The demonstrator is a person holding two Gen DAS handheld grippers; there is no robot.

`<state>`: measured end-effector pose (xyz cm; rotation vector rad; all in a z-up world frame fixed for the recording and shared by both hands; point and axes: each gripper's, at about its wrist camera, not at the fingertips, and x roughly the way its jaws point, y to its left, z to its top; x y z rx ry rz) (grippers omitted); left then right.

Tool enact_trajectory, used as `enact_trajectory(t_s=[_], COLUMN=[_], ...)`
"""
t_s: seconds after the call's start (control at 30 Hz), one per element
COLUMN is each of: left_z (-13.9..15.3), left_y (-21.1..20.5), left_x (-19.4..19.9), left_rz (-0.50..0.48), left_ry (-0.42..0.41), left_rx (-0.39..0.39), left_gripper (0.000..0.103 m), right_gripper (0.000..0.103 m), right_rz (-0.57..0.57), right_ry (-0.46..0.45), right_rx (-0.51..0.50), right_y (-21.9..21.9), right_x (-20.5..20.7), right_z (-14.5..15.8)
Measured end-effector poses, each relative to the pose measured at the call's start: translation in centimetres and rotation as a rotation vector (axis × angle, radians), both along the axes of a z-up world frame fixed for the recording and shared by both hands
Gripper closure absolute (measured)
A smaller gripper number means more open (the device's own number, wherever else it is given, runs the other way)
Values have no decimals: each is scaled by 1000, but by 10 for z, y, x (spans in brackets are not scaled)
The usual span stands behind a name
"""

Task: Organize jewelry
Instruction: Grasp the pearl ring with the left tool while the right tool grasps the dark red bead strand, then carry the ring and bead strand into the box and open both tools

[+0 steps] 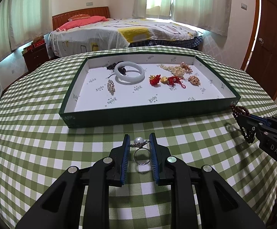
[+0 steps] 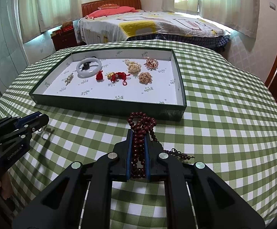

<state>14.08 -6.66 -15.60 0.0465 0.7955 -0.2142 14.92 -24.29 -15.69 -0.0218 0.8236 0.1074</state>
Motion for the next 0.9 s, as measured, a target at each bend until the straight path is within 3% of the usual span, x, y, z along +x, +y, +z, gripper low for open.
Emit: enact_trajectory(t_s=[0.53, 0.9], left_z=[39, 79], left_y=[10, 8], left_x=[5, 37], left_rz=[10, 3], left_ry=[-87, -187], left_rx=[-42, -59], left_gripper=[82, 82], right_gripper=[92, 92], right_rz=[6, 26], right_ry=[-113, -237], right_rx=[43, 83], right_y=[11, 26], right_x=[-2, 29], right_z=[46, 88])
